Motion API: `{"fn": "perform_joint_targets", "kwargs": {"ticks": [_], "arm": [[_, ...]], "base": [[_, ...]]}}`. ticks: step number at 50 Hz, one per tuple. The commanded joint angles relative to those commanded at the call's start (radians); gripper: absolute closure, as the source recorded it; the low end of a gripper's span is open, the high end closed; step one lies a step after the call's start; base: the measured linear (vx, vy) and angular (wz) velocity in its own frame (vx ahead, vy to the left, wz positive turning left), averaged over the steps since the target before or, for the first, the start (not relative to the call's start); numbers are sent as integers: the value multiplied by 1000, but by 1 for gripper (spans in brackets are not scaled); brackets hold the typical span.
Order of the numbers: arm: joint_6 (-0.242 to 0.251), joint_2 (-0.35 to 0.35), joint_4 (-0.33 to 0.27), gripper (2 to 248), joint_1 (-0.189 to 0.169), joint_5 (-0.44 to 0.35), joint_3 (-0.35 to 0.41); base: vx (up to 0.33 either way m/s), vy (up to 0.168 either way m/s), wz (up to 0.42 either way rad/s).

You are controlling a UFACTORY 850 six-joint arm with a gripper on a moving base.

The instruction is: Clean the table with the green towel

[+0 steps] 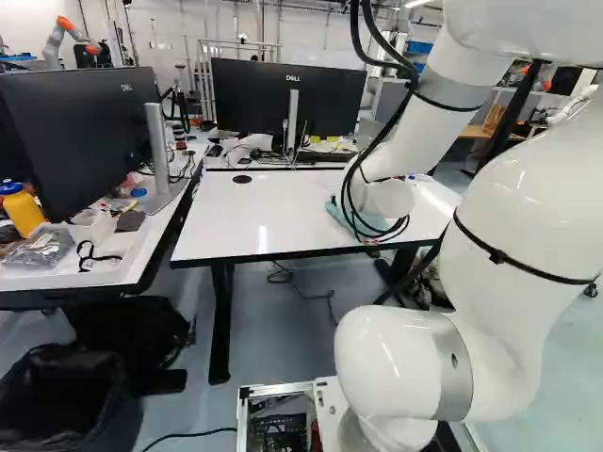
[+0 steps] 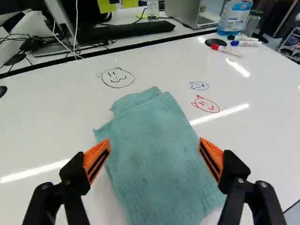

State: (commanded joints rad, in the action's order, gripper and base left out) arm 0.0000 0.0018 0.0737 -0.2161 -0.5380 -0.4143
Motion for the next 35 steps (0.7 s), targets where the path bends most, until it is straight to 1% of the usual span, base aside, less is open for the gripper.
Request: {"fn": "perform_joint_targets", "kwargs": {"ticks": [21,35], "arm": [[0,0,28,3,0,103,0],[0,0,28,3,0,104,0]], "base": [[0,0,0],[0,0,0]]}}
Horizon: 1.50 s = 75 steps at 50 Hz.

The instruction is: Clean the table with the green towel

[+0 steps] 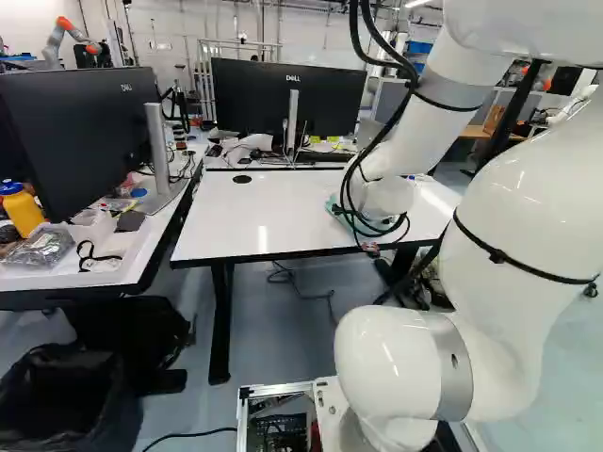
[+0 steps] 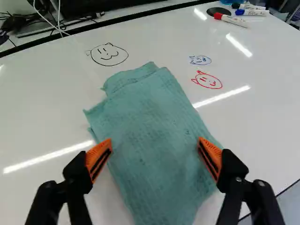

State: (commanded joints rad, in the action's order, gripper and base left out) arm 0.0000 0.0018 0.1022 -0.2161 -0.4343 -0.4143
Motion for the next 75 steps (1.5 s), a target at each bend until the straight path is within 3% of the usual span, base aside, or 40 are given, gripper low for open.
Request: {"fn": "perform_joint_targets", "kwargs": {"ticks": [2,3,7,8,13,14,19,20,24,25,29,30,75], "arm": [[0,0,0,3,0,0,0],[0,0,0,35,0,0,0],[0,0,0,35,0,0,0],[0,0,0,82,0,0,0],[0,0,0,82,0,0,0],[0,0,0,116,0,0,0],[0,0,0,116,0,0,0],[0,0,0,149,0,0,0],[0,0,0,149,0,0,0],[0,0,0,184,0,0,0],[0,0,0,184,0,0,0],[0,0,0,204,0,0,0],[0,121,0,205,-3,0,19]], "base": [[0,0,0],[0,0,0],[0,0,0],[0,0,0],[0,0,0],[0,0,0],[0,0,0],[0,0,0],[0,0,0],[0,0,0],[0,0,0],[0,0,0],[0,0,0]]}}
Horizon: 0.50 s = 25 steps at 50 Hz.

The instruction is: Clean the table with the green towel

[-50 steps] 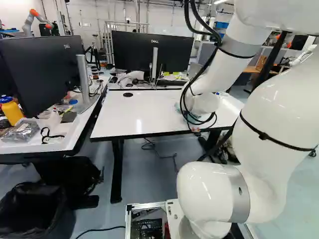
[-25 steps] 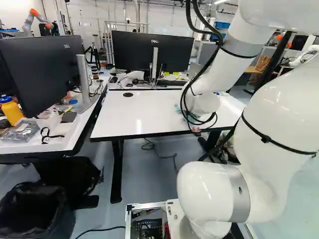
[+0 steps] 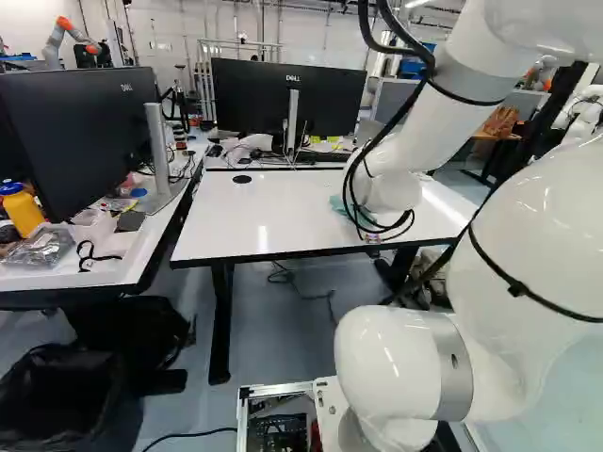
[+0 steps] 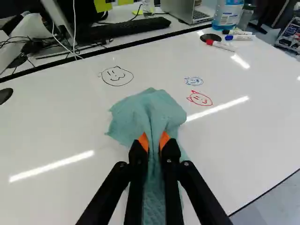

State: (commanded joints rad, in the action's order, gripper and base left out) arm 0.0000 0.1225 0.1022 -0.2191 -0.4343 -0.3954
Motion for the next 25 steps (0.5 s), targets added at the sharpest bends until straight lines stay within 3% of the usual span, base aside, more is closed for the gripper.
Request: {"fn": "perform_joint_targets", "kwargs": {"ticks": [12,25], "arm": [[0,-16,0,205,-23,0,-46],[0,-79,0,205,-54,0,-107]], "base": [[0,0,0],[0,0,0]]}}
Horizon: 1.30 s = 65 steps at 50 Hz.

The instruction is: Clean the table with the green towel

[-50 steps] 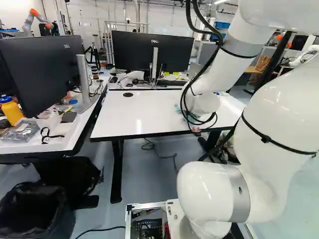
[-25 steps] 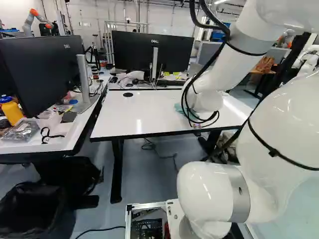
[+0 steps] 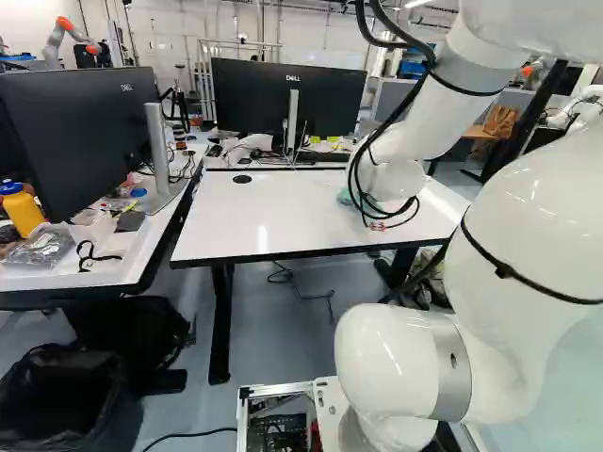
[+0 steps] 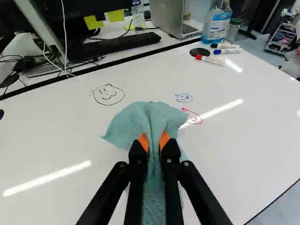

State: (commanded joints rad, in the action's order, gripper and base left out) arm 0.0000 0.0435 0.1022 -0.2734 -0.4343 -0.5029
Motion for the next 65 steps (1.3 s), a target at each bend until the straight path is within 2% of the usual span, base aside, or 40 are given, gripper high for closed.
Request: {"fn": "perform_joint_targets", "kwargs": {"ticks": [41,55,65], "arm": [[0,-185,0,205,-97,0,-193],[0,-227,0,205,-127,0,-240],[0,-230,0,205,-130,2,-243]], "base": [[0,0,0],[0,0,0],[0,0,0]]}}
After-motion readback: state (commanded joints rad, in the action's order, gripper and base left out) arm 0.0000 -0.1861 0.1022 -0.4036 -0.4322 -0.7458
